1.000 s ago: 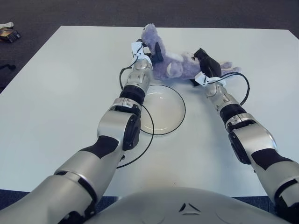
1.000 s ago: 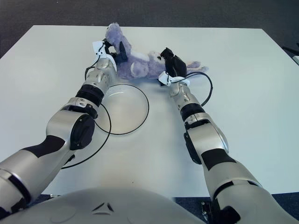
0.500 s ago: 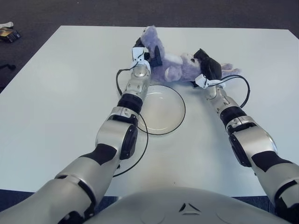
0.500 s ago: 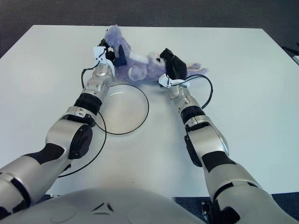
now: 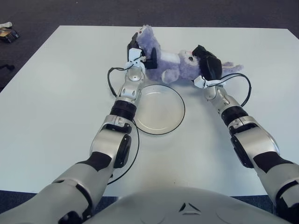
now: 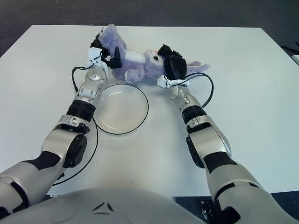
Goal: Put the doll into the plate.
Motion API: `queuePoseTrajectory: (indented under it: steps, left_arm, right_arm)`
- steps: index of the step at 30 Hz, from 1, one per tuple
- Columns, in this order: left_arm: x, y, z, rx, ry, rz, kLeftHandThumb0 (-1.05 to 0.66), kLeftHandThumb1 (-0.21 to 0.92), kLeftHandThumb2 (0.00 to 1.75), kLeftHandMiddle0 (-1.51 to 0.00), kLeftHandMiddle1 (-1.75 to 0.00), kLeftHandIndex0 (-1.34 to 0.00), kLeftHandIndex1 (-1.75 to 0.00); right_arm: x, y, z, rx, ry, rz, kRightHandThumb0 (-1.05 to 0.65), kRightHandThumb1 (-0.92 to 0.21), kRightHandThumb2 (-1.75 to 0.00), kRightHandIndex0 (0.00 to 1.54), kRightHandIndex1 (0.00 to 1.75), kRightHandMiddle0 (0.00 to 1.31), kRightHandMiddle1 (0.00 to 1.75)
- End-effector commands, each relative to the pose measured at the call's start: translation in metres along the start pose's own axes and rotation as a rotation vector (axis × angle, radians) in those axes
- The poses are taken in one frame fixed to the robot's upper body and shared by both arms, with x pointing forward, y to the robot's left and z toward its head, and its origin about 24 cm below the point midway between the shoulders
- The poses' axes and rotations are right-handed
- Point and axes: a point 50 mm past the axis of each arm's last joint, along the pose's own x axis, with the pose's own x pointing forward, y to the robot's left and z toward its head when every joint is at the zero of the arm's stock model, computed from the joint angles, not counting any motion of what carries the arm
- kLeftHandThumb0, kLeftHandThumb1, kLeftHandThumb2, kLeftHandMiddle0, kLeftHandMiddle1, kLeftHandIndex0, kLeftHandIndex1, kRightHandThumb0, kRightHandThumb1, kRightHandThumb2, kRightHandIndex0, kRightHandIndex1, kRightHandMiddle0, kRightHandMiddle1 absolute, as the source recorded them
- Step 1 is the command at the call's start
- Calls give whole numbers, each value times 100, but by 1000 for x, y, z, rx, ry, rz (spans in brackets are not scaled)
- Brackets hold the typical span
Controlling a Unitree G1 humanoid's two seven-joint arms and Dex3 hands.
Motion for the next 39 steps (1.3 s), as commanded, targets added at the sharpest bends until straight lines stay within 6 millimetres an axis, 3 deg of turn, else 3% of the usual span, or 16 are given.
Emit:
queuePoseTrajectory:
  steps: [1, 14, 23, 39]
  left_arm:
    - [-2, 9, 0, 36, -53, -14, 0, 8, 155, -85, -160, -57, -175]
    - [-2, 28, 16, 103, -180, -8, 0, 8, 155, -84, -162, -56, -175]
    - [-5, 41, 26, 50, -220, 6, 0, 6, 156, -87, -158, -58, -175]
    - [-30, 62, 32, -10, -248, -46, 0, 8, 156, -83, -163, -56, -175]
  right_arm:
    - [9, -10, 8, -21, -68, -49, 52, -19, -146, 71, 175, 89, 175]
    - [21, -22, 28, -8, -154, -88, 52, -19, -146, 71, 175, 89, 175]
    - [26, -30, 42, -8, -232, -104, 52, -19, -146, 71, 175, 88, 175]
    - [15, -27, 55, 19, -275, -69, 52, -19, -147, 71, 175, 89, 175]
